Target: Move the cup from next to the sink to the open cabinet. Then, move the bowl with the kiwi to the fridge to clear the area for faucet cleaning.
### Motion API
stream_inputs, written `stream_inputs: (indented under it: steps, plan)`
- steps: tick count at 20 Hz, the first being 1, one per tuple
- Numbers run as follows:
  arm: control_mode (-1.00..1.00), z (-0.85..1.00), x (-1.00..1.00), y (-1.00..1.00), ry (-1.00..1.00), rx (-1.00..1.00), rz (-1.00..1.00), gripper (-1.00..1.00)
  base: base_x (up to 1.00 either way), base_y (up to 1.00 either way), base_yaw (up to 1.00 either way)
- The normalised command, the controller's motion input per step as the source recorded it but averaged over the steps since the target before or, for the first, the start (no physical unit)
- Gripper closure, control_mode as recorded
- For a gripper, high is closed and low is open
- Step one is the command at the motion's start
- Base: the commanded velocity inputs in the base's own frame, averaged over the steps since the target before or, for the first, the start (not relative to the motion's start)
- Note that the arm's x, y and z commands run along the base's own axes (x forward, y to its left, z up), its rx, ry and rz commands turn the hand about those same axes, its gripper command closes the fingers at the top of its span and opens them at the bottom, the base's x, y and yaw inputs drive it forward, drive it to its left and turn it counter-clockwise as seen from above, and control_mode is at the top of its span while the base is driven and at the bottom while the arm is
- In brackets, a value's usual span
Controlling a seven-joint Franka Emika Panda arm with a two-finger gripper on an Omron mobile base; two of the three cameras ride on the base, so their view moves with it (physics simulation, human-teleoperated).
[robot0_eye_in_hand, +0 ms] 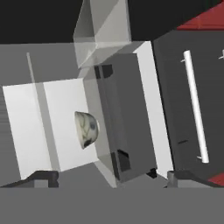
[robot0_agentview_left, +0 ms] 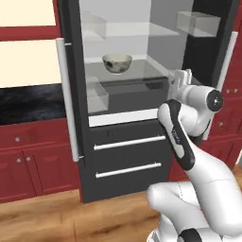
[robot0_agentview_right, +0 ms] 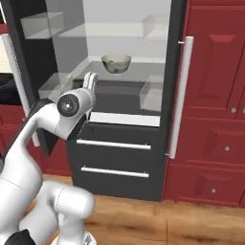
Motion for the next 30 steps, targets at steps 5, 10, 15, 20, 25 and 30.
stream_inputs:
  steps: [5, 10, 15, 20, 25, 30]
  plan:
    - [1.00, 0.00, 0.00, 0.00, 0.00, 0.00, 0.00, -1.00, -1.00, 0.08, -0.68]
    - [1.00, 0.00, 0.00, 0.00, 0.00, 0.00, 0.00, -1.00, -0.95, 0.19, -0.86]
    - [1.00, 0.00, 0.00, 0.00, 0.00, 0.00, 0.00, -1.00, -0.60, 0.12, -0.97]
    - [1.00, 0.00, 0.00, 0.00, 0.00, 0.00, 0.00, -1.00, -0.48, 0.08, -0.99]
    - [1.00, 0.00, 0.00, 0.00, 0.00, 0.00, 0.00, -1.00, -0.30, 0.04, -1.00]
    - [1.00, 0.00, 0.00, 0.00, 0.00, 0.00, 0.00, -1.00, -0.08, 0.00, -1.00]
